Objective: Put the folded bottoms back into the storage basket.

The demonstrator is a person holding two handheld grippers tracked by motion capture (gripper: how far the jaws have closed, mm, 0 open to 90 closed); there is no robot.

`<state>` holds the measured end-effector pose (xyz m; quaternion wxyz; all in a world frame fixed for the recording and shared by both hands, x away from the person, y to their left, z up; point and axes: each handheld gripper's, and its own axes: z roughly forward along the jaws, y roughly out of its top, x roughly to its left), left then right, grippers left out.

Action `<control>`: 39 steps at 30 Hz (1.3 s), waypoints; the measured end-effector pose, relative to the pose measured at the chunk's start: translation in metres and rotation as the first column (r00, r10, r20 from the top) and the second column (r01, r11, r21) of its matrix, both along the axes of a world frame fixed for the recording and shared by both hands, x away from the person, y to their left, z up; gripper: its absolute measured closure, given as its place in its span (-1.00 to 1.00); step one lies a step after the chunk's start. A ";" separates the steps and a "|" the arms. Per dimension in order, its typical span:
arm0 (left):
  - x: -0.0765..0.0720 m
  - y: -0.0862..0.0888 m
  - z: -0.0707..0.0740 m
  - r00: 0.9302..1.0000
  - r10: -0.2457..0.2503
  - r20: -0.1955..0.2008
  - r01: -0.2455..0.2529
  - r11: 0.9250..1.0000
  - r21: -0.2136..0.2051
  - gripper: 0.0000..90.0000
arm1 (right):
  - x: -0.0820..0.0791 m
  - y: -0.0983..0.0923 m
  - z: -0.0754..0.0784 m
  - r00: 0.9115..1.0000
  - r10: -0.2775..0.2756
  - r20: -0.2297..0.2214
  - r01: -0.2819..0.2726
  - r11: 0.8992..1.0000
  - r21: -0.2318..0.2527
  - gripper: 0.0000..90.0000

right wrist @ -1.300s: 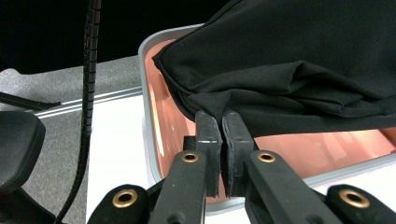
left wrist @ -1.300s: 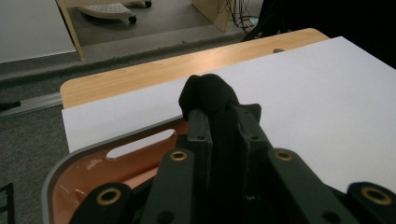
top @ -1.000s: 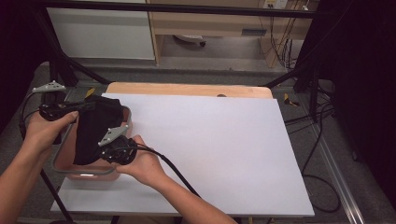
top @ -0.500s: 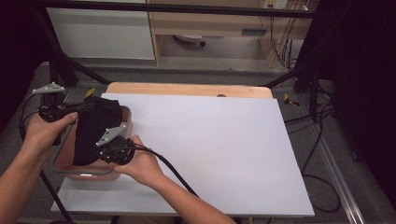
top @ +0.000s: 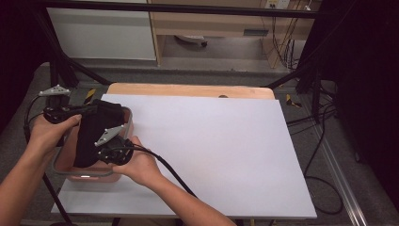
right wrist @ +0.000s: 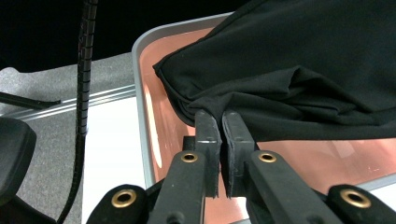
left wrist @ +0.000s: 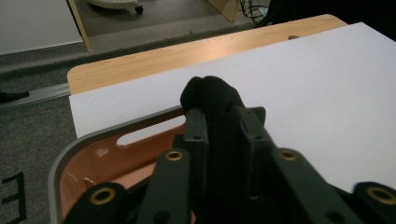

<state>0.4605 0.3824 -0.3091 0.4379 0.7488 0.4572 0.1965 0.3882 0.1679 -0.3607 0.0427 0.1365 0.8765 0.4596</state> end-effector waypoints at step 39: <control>-0.096 -0.111 -0.012 0.991 -0.014 0.136 0.008 0.999 0.047 -0.81 | 0.042 -0.170 0.047 0.913 -0.406 0.048 0.400 0.911 0.101 -0.84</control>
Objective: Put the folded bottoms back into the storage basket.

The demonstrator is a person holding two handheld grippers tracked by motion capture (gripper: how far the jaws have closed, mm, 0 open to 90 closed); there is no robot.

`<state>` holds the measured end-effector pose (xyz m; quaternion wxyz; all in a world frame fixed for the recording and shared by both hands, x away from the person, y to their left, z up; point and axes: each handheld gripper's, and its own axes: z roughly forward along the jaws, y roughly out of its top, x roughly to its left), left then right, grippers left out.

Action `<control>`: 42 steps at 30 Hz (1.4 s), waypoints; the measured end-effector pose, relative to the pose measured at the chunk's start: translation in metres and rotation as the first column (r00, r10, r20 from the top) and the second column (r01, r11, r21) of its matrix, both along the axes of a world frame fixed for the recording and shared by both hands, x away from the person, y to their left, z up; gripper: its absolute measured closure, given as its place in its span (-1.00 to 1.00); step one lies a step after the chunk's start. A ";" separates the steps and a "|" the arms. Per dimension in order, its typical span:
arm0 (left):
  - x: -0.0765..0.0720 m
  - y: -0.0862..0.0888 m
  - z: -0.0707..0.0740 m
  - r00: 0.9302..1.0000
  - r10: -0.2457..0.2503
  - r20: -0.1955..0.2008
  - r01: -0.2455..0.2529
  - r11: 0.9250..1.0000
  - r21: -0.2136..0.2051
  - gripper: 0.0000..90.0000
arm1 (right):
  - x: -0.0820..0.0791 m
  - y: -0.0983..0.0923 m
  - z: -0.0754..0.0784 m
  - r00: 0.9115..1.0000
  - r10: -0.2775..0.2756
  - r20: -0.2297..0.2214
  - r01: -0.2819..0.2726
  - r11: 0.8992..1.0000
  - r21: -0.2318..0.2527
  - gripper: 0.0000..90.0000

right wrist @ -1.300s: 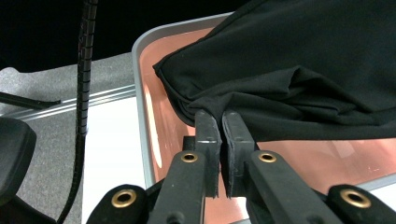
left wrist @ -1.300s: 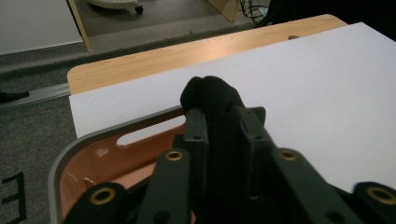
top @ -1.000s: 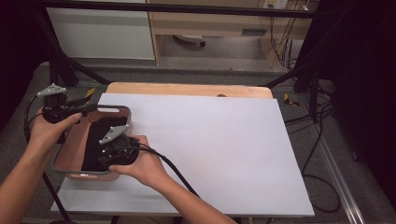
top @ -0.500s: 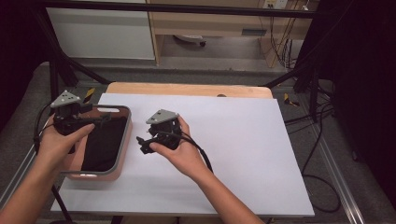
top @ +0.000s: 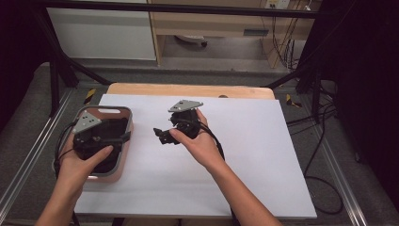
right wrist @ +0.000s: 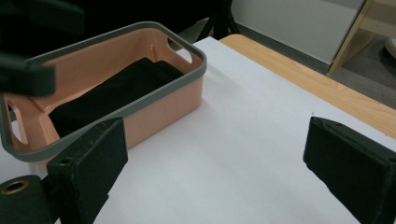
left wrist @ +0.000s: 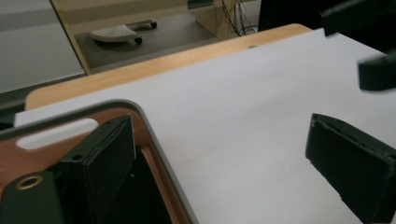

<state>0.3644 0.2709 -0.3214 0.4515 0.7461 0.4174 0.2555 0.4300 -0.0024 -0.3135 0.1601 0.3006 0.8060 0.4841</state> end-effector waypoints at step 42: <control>-0.019 0.015 -0.033 0.998 -0.023 -0.066 0.021 0.999 -0.029 -0.84 | 0.006 -0.131 0.011 0.984 -0.177 0.010 0.176 0.980 0.091 -0.86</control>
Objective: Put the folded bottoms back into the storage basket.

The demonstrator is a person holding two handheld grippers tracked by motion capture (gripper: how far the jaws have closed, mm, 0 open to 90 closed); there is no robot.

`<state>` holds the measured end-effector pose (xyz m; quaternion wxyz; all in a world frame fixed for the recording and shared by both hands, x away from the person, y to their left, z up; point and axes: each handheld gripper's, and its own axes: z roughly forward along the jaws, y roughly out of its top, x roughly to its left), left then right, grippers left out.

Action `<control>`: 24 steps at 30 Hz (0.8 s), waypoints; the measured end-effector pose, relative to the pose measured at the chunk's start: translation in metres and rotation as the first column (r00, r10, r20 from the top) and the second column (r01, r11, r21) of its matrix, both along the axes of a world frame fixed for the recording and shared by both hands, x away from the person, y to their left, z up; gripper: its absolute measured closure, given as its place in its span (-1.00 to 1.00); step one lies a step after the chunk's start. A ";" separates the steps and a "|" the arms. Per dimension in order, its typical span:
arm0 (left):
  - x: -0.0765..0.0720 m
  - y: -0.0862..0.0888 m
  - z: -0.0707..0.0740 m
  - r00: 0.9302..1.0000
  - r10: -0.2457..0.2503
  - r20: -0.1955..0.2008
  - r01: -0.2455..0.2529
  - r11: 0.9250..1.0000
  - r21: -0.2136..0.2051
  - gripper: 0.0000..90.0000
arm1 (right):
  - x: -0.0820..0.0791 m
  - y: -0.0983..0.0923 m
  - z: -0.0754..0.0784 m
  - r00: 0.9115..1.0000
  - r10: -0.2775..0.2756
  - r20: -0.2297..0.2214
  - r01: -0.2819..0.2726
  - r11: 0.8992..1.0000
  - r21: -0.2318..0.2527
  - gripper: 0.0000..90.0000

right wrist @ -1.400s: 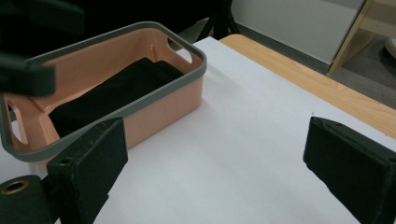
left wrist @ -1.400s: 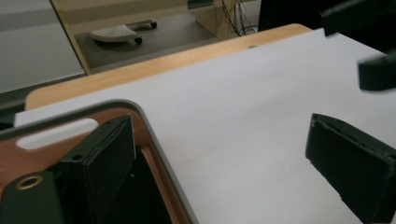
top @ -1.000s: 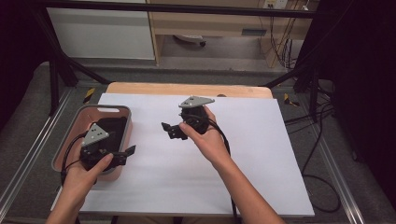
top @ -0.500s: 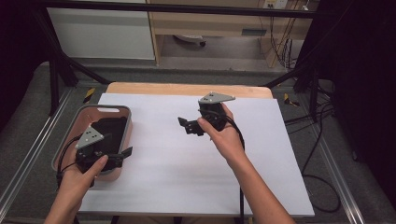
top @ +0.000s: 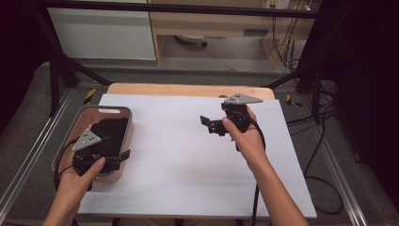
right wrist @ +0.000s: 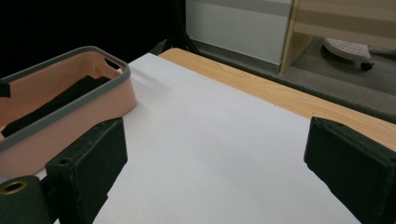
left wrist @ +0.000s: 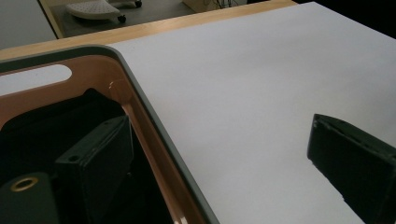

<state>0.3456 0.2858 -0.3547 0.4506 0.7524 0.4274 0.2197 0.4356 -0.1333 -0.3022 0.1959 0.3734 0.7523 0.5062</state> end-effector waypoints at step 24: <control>-0.001 -0.001 -0.006 1.000 -0.013 -0.015 0.013 1.000 0.000 -0.89 | -0.018 -0.083 -0.021 0.992 -0.129 0.001 0.129 0.991 0.038 -0.88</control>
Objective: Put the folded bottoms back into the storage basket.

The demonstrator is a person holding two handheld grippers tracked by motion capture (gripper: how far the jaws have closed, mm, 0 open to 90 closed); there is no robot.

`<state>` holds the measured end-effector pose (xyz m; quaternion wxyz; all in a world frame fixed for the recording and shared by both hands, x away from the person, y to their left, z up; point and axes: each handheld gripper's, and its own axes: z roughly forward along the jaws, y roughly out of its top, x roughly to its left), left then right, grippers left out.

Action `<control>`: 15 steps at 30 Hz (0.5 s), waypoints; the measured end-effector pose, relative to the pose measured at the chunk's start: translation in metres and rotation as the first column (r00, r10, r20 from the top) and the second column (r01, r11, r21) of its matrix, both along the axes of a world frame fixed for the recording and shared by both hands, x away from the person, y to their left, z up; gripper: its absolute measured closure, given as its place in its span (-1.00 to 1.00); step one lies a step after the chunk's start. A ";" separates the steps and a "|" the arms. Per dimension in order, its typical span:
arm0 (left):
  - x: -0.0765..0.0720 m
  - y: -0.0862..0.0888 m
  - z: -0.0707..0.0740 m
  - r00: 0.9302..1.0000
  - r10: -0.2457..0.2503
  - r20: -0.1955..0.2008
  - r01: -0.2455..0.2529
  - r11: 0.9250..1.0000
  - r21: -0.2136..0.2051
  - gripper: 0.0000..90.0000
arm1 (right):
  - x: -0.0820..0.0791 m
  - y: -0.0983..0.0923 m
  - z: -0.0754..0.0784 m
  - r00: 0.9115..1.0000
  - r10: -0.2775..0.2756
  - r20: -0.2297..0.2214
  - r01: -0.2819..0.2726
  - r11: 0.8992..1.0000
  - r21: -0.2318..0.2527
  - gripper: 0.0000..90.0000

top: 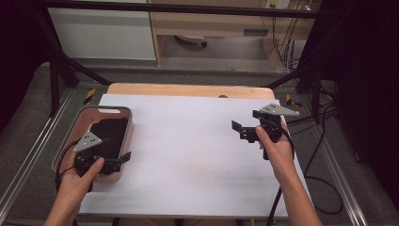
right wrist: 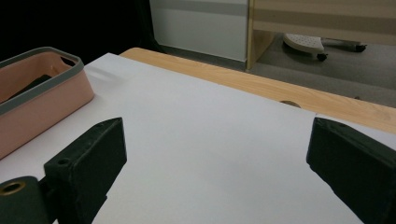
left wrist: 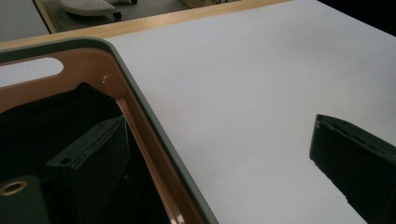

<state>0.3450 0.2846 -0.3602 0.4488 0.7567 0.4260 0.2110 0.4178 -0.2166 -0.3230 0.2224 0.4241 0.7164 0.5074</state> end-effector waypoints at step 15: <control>-0.001 0.000 -0.004 1.000 -0.016 0.003 0.016 1.000 -0.002 -0.88 | -0.017 -0.036 -0.022 0.999 -0.051 -0.007 0.051 0.998 0.033 -0.88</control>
